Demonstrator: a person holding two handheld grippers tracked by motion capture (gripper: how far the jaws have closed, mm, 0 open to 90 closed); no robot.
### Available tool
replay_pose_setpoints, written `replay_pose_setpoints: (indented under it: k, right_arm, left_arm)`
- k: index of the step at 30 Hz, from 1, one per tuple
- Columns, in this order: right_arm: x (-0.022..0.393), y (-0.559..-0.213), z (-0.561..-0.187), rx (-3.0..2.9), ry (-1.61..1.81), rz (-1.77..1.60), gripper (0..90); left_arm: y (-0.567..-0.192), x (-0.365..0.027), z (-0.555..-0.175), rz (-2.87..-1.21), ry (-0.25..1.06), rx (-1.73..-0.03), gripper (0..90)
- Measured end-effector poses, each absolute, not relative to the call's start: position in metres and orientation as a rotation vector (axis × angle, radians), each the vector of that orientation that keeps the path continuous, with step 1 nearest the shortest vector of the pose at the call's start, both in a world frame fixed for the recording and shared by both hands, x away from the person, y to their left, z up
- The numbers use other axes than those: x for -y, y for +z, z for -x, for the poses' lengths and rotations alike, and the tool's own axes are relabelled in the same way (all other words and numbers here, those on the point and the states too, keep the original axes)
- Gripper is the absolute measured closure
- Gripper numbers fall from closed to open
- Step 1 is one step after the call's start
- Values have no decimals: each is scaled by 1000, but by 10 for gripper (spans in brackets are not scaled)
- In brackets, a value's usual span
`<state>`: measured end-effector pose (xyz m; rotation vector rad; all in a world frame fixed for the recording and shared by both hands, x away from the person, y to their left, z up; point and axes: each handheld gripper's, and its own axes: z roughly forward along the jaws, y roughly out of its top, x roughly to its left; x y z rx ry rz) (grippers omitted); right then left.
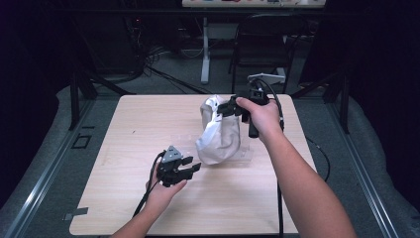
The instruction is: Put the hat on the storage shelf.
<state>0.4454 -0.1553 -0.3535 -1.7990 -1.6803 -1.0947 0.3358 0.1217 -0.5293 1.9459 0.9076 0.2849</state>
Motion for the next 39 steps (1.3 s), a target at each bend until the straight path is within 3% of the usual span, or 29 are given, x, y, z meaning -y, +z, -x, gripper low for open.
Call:
replay_pose_setpoints:
  k: [20,31,39]
  right_arm:
    - [188,-339,-425,1770,-1100,1836,629]
    - [204,-339,-417,1802,-1134,1879,551]
    - [211,-350,-407,1928,-1159,1876,434]
  left_arm:
    - [-536,-197,-324,-1899,329,-1023,526]
    - [-543,-211,-328,-1882,355,-1072,510]
    - [-547,-215,-331,-1876,361,-1099,506]
